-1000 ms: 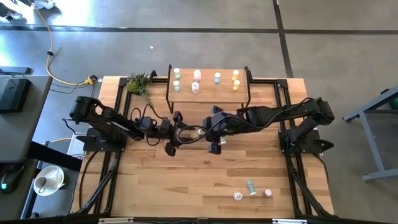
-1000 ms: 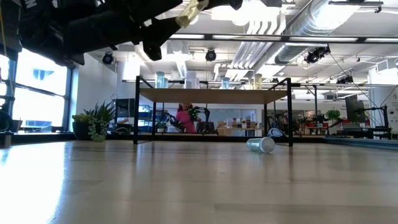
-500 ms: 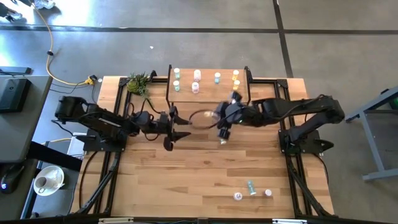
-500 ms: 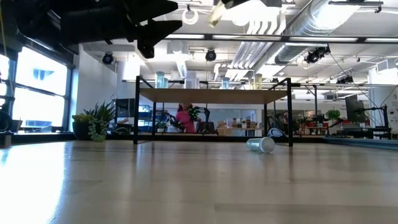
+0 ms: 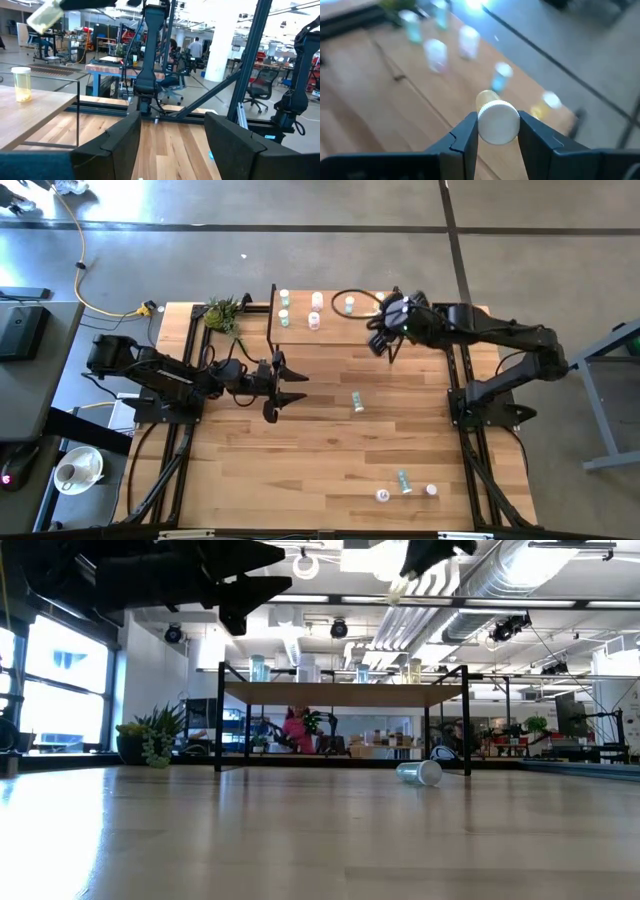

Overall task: Pick and place medicine bottles onto shelf by color
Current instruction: Put the yellow pill bottle on the shelf aligned with the other yellow pill bottle

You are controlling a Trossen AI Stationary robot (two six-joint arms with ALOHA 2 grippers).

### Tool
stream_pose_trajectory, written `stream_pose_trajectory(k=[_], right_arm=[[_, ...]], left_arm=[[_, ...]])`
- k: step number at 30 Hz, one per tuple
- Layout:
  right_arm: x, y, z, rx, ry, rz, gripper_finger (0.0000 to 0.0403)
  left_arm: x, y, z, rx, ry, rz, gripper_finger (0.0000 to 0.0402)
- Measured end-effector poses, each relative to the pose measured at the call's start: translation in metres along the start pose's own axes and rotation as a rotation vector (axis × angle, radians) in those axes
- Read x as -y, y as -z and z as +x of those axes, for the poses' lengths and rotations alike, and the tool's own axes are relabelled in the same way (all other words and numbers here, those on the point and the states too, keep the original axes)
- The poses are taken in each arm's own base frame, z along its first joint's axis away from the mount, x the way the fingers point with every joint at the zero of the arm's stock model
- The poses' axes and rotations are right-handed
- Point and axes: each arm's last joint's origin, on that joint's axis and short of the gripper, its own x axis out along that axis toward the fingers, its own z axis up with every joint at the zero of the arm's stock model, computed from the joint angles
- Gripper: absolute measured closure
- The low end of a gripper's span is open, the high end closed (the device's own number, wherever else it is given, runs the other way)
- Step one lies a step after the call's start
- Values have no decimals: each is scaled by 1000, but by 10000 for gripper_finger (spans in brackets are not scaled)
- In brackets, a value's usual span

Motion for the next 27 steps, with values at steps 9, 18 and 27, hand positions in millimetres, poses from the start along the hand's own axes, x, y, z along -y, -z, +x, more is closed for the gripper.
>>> stream_pose_trajectory(k=[9,18,27], right_arm=[[26,10,28,-250,46,88,297],[32,12,52,-382,-16,132,297],[26,19,73,-493,23,93,297]], left_arm=[[0,0,0,0,0,0,193],[0,0,0,0,0,0,193],[0,0,0,0,0,0,193]])
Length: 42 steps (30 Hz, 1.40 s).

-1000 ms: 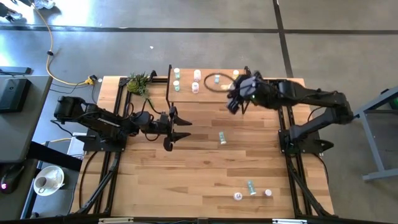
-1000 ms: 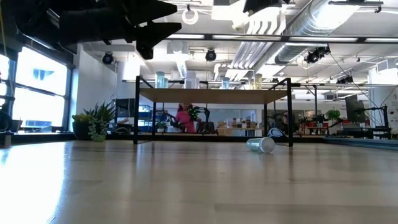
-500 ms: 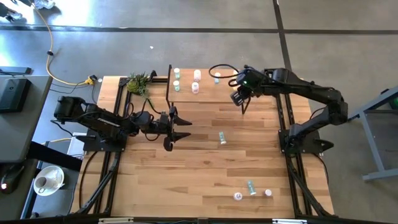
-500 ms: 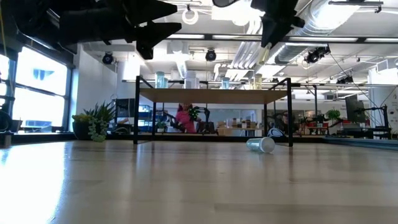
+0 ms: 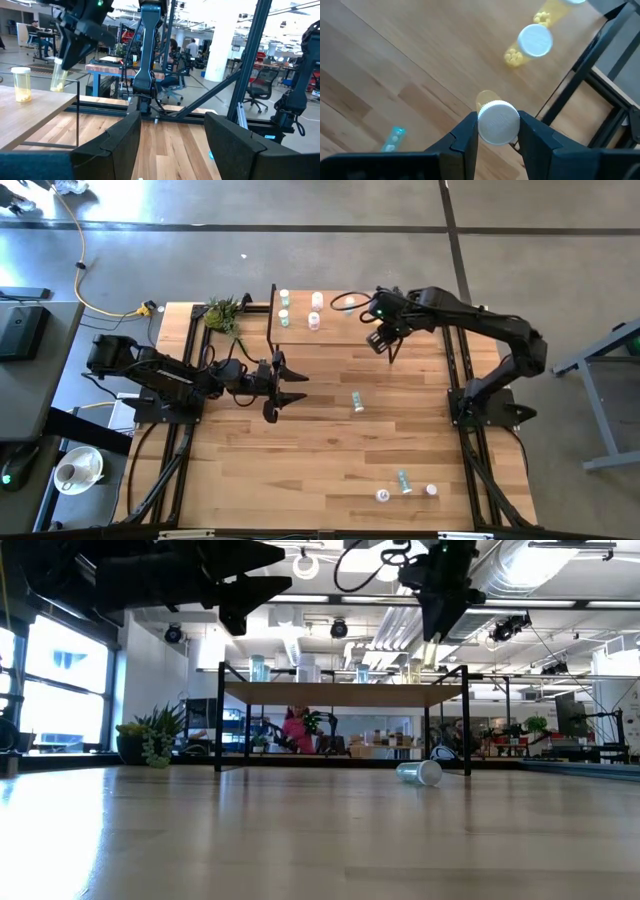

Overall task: Pick and place medicine bottles onto shelf by color
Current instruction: Put the yellow pill bottle on the shelf aligned with the other yellow pill bottle

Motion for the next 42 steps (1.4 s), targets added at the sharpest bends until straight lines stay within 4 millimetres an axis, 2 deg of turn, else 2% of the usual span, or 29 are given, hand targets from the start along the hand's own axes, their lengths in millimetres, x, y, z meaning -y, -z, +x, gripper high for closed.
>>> stream_pose_trajectory(k=[9,31,42], right_arm=[[-4,-5,18,-60,27,-16,297],[-7,-7,25,-70,45,-42,296],[-6,-9,26,-36,86,-37,243]], left_arm=[[0,0,0,0,0,0,193],[0,0,0,0,0,0,193],[0,0,0,0,0,0,192]])
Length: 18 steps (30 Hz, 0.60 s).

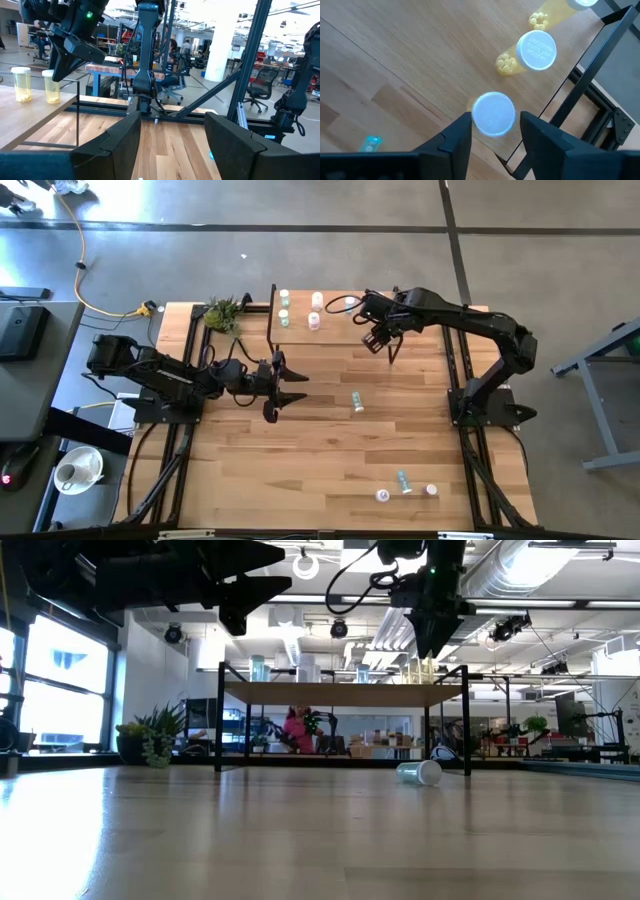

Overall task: Pick and place medicine bottles onto shelf by color
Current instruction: Put the yellow pill bottle on the shelf aligned with the other yellow pill bottle, then put the transparent pill bottle on the shelf aligned with the other transparent pill bottle

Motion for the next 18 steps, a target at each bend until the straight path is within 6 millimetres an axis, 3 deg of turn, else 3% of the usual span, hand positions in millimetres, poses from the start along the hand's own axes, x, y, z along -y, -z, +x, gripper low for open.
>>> stream_pose_trajectory(k=[18], right_arm=[[1,-3,-4,27,13,-26,234]], left_arm=[[0,0,0,0,0,0,192]])
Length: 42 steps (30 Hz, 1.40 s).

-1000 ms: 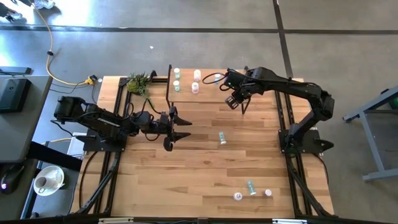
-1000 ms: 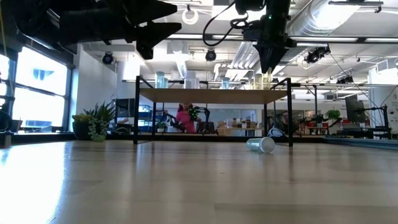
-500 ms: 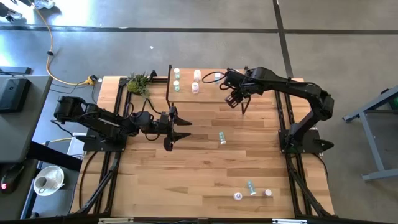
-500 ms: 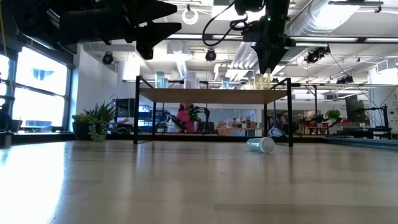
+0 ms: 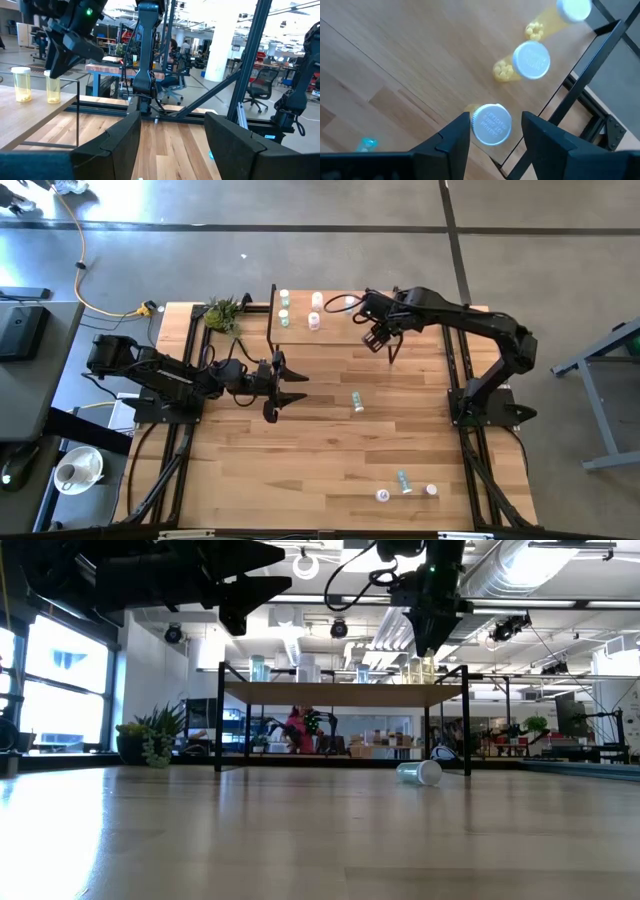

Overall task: Pick and place medicine bottles onto shelf by color
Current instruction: Put the transparent pill bottle on the shelf aligned with the other transparent pill bottle

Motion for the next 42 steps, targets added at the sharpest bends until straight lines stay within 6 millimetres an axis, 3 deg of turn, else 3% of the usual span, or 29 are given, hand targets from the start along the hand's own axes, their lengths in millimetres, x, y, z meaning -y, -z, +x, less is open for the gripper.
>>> stream_pose_trajectory(k=[14,26,34,42], right_arm=[[1,-4,-27,21,-41,29,234],[-48,19,-50,109,-84,-115,234],[-94,50,-50,180,-122,-256,234],[-130,111,-26,108,-109,-328,234]], left_arm=[[0,0,0,0,0,0,193],[-1,6,0,-66,-4,-2,193],[3,7,0,-65,11,-3,193],[3,9,0,-88,13,-4,193]])
